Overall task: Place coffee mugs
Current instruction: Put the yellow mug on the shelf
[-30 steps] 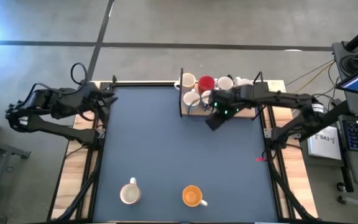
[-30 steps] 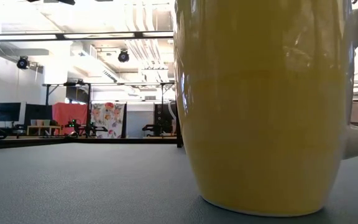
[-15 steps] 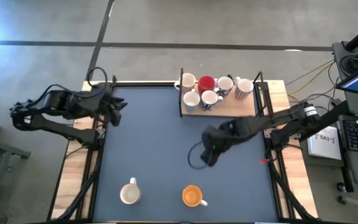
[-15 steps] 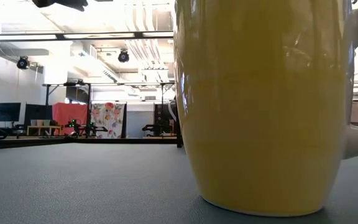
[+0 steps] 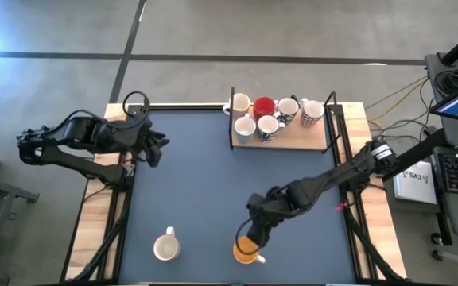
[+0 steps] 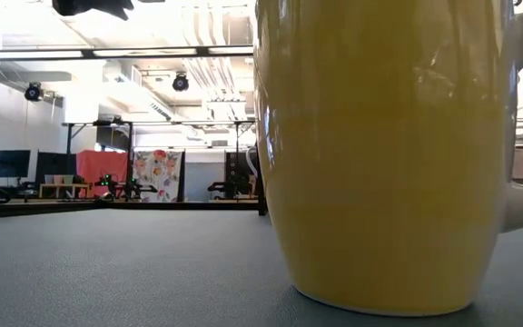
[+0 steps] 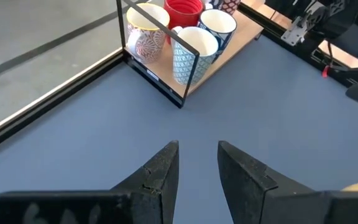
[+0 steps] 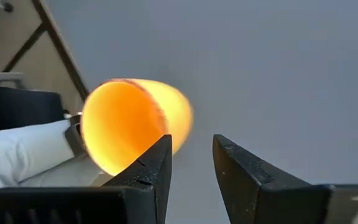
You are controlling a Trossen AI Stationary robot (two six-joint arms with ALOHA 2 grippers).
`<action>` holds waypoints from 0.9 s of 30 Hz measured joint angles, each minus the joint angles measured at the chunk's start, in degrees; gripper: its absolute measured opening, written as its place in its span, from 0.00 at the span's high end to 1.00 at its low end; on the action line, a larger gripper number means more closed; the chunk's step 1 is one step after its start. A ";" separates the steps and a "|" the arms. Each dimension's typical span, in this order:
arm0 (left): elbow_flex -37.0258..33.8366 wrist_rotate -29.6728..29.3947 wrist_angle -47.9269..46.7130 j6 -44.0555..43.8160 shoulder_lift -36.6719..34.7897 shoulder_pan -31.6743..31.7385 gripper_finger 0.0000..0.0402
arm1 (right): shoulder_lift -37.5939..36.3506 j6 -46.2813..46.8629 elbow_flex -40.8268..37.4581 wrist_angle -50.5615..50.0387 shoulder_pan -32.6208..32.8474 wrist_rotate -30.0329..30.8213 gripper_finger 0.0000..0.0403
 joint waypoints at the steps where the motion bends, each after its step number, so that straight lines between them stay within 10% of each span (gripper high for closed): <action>1: 0.00 0.00 0.00 -0.14 -0.06 -0.20 0.77 | 0.32 0.26 0.00 0.72 0.48 -0.12 0.74; 27: -0.02 0.04 0.48 -1.96 3.44 -2.25 0.77 | 10.47 -6.90 4.50 -0.77 3.87 0.93 0.83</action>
